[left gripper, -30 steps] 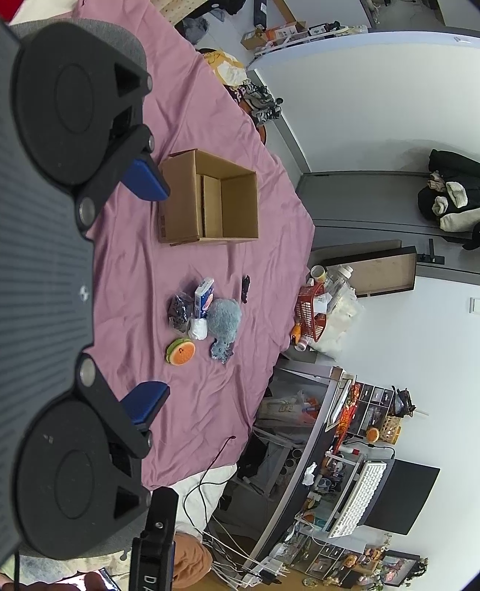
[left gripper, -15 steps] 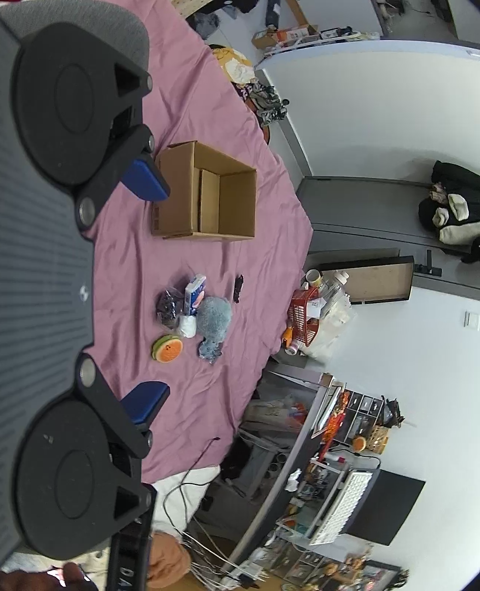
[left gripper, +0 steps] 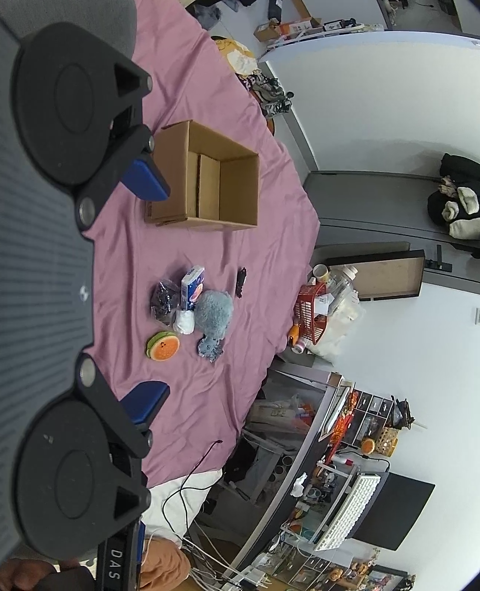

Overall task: Organize soft objects
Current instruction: 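Move both tools toward the pile of soft items beside the box, then grasp the black bag with the left tool while the right tool grasps the burger plush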

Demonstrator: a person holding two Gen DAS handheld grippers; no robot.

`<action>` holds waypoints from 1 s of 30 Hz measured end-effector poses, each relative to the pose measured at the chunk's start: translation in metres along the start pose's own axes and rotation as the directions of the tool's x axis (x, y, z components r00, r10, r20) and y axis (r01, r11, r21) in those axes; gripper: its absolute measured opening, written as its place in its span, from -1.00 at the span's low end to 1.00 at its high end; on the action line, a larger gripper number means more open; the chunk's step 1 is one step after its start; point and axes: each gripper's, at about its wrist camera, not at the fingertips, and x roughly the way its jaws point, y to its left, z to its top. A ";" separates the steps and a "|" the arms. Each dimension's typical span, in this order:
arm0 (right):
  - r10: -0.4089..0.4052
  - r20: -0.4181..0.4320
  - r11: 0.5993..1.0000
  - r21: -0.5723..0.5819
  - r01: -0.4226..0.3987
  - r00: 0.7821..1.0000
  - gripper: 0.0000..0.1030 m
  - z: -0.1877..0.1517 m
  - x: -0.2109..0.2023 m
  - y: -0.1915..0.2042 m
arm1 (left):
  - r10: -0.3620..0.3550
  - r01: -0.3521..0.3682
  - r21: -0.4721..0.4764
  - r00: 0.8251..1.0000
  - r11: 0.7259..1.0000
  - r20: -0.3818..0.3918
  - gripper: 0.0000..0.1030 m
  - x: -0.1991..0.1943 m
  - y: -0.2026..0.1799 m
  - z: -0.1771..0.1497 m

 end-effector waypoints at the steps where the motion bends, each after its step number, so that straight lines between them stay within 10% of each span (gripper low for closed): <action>1: 0.004 -0.003 1.000 0.007 -0.004 1.000 1.00 0.001 0.004 -0.003 | 0.003 -0.003 -0.003 1.000 1.000 -0.001 1.00 0.004 0.000 0.001; 30: 0.056 -0.102 0.979 0.199 -0.035 0.993 0.94 0.031 0.123 -0.042 | 0.004 -0.012 -0.064 0.991 0.998 -0.136 0.89 0.138 0.002 0.013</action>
